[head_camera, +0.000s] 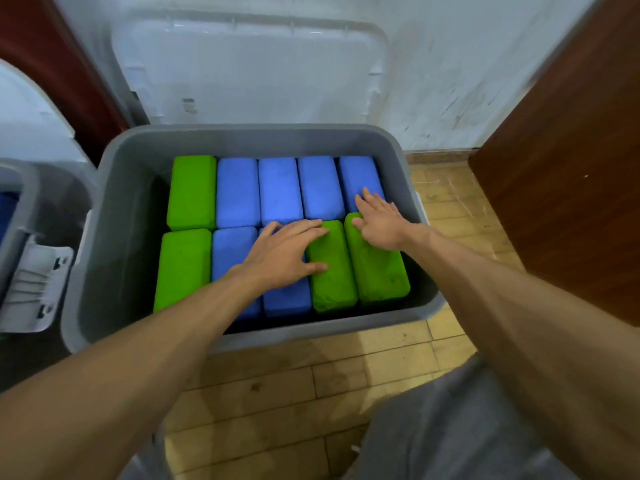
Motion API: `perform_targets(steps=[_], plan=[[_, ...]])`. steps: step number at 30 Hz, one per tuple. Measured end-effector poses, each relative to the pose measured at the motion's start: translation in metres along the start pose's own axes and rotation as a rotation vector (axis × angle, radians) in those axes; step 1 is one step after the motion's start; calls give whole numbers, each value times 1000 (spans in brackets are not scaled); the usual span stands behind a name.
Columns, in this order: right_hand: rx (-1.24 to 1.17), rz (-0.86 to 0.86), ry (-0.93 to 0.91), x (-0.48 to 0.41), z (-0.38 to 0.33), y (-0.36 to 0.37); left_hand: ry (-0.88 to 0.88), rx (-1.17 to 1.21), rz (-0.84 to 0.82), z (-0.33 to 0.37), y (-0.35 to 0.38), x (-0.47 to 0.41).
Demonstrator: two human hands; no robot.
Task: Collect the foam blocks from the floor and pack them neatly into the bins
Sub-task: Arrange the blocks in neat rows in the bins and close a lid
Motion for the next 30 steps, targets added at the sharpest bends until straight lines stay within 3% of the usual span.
perform_targets(steps=[5, 13, 19, 27, 30], plan=[[-29, 66, 32, 5, -4, 4, -8, -34, -6, 7, -7, 0], [169, 98, -1, 6, -13, -13, 27, -69, -48, 3, -13, -11], [106, 70, -4, -15, -17, -13, -18, -64, -131, -7, 1, -10], [136, 373, -82, 8, -16, -2, -11, -184, -105, -9, 4, -4], [137, 384, -75, 6, -15, 2, 7, -191, -119, -10, -1, -3]])
Point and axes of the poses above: each hand's wrist, its own x-axis away from the middle knuckle, its own y-axis out of the palm, z = x × y, the point moved 7 cm from there along -x, towards the middle knuckle, and after that the axes turned 4 degrees about -x, right-handed, at the moved point
